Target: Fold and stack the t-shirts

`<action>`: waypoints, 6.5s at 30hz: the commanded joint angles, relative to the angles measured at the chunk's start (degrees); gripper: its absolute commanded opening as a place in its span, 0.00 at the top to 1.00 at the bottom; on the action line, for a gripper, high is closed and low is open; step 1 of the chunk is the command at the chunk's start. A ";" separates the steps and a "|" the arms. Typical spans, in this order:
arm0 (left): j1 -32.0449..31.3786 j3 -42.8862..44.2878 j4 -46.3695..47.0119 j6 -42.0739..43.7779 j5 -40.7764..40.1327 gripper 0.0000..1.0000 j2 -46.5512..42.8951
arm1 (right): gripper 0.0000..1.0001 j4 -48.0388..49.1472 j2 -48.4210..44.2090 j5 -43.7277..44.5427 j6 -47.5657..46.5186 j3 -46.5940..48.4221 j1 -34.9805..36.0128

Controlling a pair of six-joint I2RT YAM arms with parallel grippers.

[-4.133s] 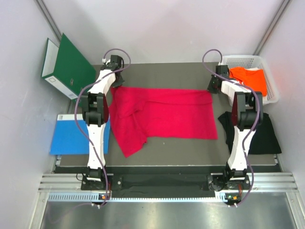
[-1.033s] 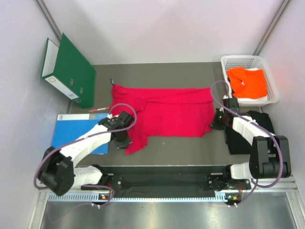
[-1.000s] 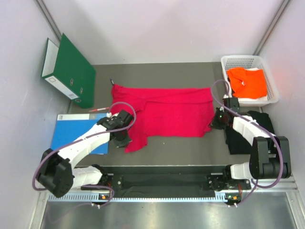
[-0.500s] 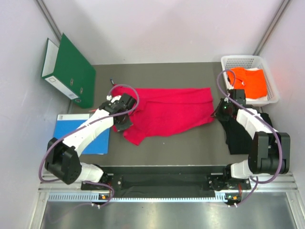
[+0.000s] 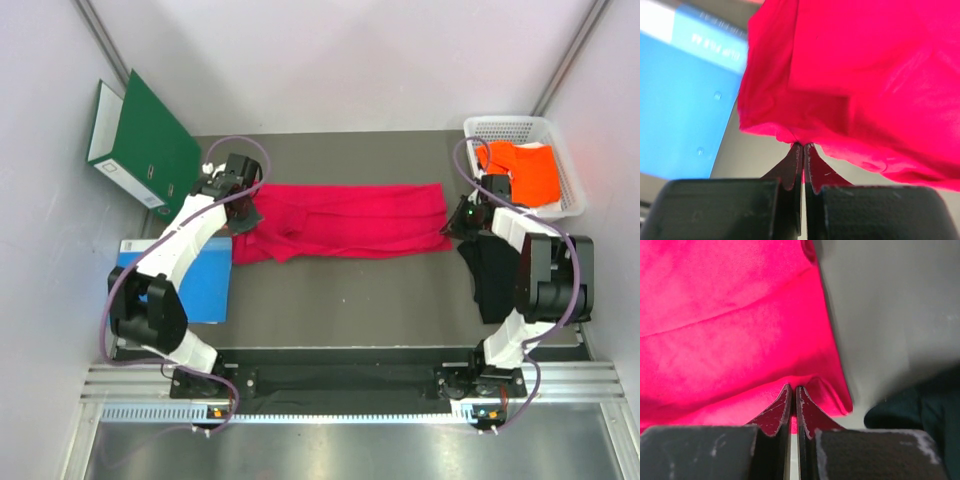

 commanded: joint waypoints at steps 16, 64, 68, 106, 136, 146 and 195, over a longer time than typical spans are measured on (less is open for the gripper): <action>4.84 14.61 6.57 4.73 4.78 1.00 14.10 | 1.00 3.36 9.57 -2.28 1.58 11.58 -1.44; 12.14 6.00 24.93 6.32 25.09 0.13 17.26 | 0.09 19.01 -0.01 -2.81 6.42 -1.86 -2.50; 11.96 5.03 26.34 5.97 24.47 0.21 20.07 | 0.09 18.66 -0.71 -3.07 6.33 -1.77 -2.50; 9.85 10.74 28.98 3.15 25.70 1.00 23.67 | 0.10 18.57 0.78 -5.79 5.54 -2.12 -2.50; 9.41 18.50 32.21 -0.72 24.65 0.02 27.59 | 0.08 15.41 -1.77 0.53 -0.26 -0.46 -1.97; 8.54 -0.40 33.02 1.22 21.93 0.02 14.37 | 0.13 15.58 3.59 5.28 -0.61 1.57 1.28; 8.18 -7.54 25.82 4.12 -3.38 0.27 12.96 | 0.93 17.52 6.15 4.93 -1.32 -1.07 4.36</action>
